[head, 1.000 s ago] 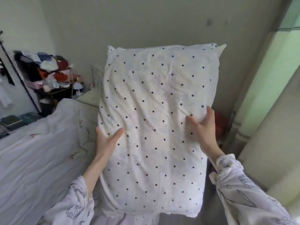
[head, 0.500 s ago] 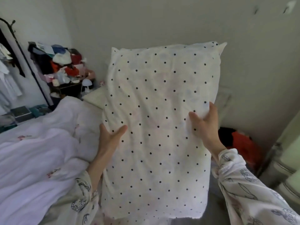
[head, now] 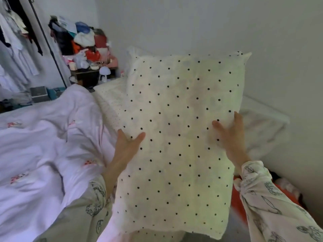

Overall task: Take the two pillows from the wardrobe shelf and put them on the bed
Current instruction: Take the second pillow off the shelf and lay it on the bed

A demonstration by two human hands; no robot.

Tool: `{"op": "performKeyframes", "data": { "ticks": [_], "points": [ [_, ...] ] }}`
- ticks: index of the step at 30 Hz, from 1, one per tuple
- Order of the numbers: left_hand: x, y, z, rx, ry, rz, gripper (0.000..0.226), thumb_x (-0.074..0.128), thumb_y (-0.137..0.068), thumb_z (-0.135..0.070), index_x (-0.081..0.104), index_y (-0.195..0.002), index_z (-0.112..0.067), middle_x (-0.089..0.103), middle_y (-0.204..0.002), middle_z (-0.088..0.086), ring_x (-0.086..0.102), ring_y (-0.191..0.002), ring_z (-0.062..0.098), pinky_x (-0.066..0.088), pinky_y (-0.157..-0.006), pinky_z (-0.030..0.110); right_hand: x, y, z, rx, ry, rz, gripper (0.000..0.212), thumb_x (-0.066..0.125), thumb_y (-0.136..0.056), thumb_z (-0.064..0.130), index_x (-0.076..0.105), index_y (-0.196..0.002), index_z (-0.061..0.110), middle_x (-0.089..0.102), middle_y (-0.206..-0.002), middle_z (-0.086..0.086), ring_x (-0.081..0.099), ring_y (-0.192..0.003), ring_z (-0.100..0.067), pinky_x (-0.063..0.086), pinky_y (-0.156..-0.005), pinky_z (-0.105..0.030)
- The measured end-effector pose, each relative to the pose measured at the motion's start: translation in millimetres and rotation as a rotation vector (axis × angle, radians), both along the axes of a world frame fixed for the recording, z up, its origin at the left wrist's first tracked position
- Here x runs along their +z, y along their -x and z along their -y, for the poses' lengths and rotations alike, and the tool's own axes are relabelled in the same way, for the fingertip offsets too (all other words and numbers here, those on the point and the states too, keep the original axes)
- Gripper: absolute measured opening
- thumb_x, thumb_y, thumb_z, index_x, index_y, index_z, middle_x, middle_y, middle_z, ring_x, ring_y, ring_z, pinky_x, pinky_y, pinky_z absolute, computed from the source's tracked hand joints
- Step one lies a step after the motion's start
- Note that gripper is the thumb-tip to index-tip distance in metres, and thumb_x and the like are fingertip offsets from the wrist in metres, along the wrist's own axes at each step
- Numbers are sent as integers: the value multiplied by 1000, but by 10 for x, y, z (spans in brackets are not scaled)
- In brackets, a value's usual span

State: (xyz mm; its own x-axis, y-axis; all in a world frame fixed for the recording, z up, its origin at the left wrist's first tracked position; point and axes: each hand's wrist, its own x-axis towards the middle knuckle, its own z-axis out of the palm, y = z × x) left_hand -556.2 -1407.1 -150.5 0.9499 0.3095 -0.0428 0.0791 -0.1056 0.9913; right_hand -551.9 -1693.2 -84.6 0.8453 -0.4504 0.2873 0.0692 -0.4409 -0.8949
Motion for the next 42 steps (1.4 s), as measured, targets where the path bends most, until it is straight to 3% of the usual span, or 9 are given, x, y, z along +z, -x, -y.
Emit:
{"op": "performKeyframes", "data": {
  "ticks": [4,8,18,21,25,29,35,39,42],
  "points": [
    [-208,-211,527,54,34,-79,76,75,-71,-43,39,-132,-16,56,-128,5,55,-115,27,46,-99,47,-127,-532,498,93,44,-65,59,70,-77,21,44,-129,11,48,-130,-8,49,-117,-29,43,-99,-49],
    [-383,-385,846,108,64,-161,69,74,-67,-44,50,-123,-12,63,-117,6,62,-105,25,52,-90,45,-217,-1037,739,162,109,-109,63,70,-76,24,42,-132,16,42,-115,5,45,-117,-23,35,-93,-34],
    [-1220,-989,901,199,82,-253,59,73,-79,-23,46,-129,-7,60,-122,9,61,-107,23,52,-90,39,-1054,-2239,594,297,150,-313,62,70,-76,25,43,-131,18,47,-130,-10,50,-112,-27,41,-96,-42],
    [-1579,-1237,878,244,85,-352,65,73,-78,-26,40,-130,-5,54,-122,5,56,-107,21,48,-79,27,-1418,-2591,483,326,166,-368,61,70,-75,24,45,-130,18,48,-125,-9,51,-110,-29,42,-92,-42],
    [-1970,-1576,919,285,107,-470,50,73,-77,-31,40,-111,-16,55,-103,-6,54,-90,12,45,-79,31,-1806,-3086,409,366,188,-452,61,70,-75,25,45,-131,18,47,-126,-9,51,-111,-30,45,-92,-49],
    [-2248,-1897,1027,299,94,-549,55,72,-77,-37,39,-117,-17,48,-94,-17,50,-84,2,43,-69,22,-2102,-3558,440,393,235,-504,64,69,-76,25,43,-134,17,46,-134,-10,50,-115,-28,40,-92,-35],
    [-2648,-2358,1228,325,177,-661,52,73,-76,-35,39,-110,-19,57,-106,0,59,-96,21,52,-84,40,-2575,-4239,563,512,177,-577,46,68,-78,18,50,-120,21,57,-116,-1,57,-105,-26,48,-92,-54],
    [-2932,-2693,1459,383,215,-670,48,72,-79,-28,46,-114,-8,61,-109,5,63,-94,22,56,-78,38,-3005,-4796,559,604,206,-608,39,69,-73,18,57,-110,21,64,-110,-9,63,-96,-26,52,-87,-46],
    [-3149,-2945,1530,443,87,-697,55,68,-81,-32,43,-123,-7,52,-111,5,58,-95,20,54,-73,33,-3403,-5079,606,638,250,-628,42,69,-73,12,57,-113,12,66,-101,-9,64,-89,-27,51,-74,-33]
  ]
}}
